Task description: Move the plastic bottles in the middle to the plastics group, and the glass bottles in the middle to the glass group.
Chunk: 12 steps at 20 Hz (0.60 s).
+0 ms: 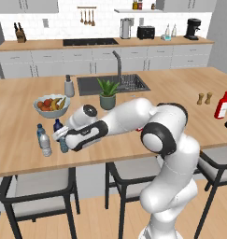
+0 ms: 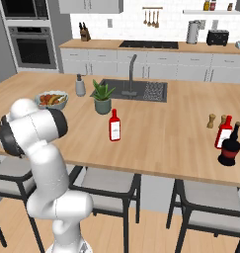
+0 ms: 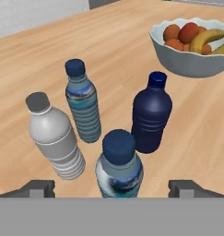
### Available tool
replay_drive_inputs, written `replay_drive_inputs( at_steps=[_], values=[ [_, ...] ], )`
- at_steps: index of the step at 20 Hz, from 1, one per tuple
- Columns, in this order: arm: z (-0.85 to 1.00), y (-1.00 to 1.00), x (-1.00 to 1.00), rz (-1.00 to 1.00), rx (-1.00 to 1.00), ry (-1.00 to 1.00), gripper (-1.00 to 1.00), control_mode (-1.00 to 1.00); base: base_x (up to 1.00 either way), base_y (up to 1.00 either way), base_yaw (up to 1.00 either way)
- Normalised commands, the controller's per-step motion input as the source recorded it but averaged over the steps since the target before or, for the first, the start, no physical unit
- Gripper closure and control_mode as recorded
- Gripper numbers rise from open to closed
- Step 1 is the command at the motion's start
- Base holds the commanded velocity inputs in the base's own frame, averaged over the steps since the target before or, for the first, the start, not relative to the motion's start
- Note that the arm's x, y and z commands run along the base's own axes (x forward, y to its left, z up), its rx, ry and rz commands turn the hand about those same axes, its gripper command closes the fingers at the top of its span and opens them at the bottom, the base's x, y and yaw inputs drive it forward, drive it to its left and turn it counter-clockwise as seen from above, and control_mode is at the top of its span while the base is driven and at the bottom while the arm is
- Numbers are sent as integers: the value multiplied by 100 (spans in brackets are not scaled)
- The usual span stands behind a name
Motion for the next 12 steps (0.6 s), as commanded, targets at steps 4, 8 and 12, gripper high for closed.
replay_drive_inputs(
  at_steps=[4, 8, 12],
  values=[
    [43, -70, -39, -4, 0, 0, -100, -100, 0, 0, 0],
    [52, -81, -25, -6, 0, 0, -100, -100, 0, 0, 0],
    [53, -91, -24, -6, 0, 0, -100, -100, 0, 0, 0]
  ],
)
